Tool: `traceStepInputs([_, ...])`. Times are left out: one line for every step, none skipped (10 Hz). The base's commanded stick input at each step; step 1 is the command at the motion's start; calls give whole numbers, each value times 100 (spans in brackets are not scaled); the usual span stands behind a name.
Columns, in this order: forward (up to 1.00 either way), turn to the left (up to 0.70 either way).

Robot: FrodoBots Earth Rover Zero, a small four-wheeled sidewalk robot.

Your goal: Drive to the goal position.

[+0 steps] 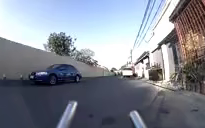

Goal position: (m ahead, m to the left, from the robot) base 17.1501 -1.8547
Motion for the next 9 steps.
traceStepInputs([69,0])
traceStepInputs([70,0])
traceStepInputs([70,0])
traceStepInputs([70,0])
traceStepInputs([70,0])
traceStepInputs([70,0])
traceStepInputs([70,0])
traceStepInputs([70,0])
traceStepInputs([70,0])
